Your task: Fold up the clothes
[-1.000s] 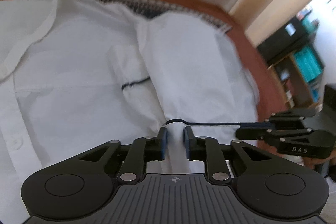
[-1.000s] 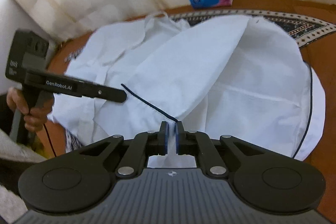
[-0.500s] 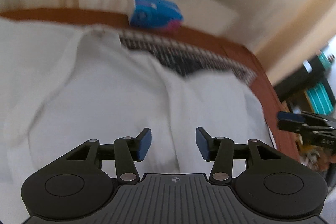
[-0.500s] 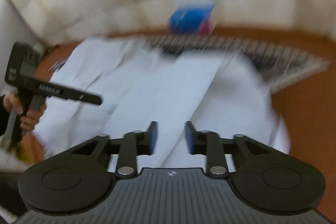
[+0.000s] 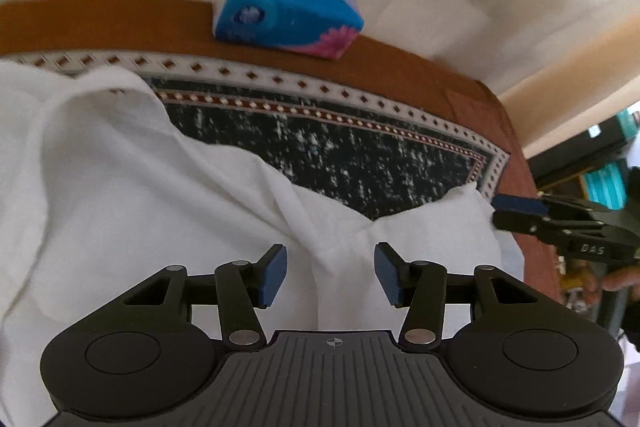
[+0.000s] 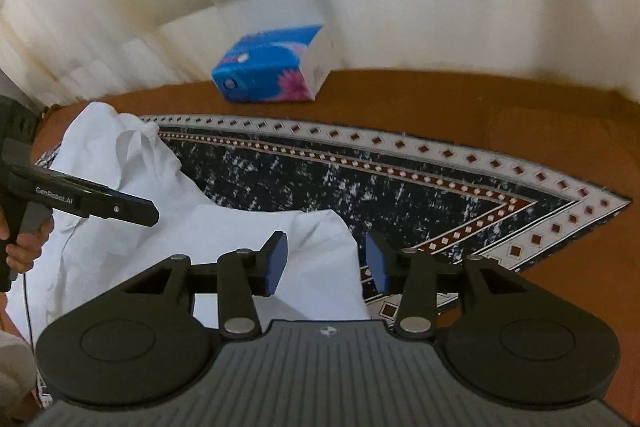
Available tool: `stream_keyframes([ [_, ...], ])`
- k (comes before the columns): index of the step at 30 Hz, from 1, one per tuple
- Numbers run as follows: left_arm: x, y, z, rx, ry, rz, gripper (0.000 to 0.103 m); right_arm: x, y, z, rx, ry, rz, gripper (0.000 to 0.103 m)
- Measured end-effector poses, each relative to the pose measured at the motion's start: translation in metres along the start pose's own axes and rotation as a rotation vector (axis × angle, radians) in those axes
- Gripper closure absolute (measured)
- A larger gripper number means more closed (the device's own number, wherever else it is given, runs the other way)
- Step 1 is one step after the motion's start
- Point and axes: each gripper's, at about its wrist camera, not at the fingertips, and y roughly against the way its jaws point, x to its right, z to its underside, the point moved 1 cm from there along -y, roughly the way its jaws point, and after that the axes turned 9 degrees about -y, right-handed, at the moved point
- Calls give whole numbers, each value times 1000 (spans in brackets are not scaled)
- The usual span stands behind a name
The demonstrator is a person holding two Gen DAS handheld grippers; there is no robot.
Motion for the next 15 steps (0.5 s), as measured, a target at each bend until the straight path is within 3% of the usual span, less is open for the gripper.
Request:
stream_keyframes([
  [7, -11, -19, -7, -7, 89, 77, 39, 12, -31, -6, -105, -39, -56, 56],
  [8, -10, -18, -7, 14, 94, 96, 50, 12, -32, -7, -108, -45, -70, 59],
  [9, -14, -19, -8, 38, 116, 100, 70, 11, -33, -8, -110, -47, -85, 84],
  [10, -18, -19, -8, 62, 138, 104, 82, 9, -33, -8, -111, -50, -99, 101],
  [11, -22, -19, -9, 86, 159, 108, 95, 12, -30, -11, -82, -67, -104, 101],
  [13, -33, -21, -10, 139, 238, 120, 98, 21, -18, -19, 7, -117, -105, 101],
  [15, -37, -29, -14, 155, 273, 106, 99, 32, -15, -22, 37, -156, -87, 101],
])
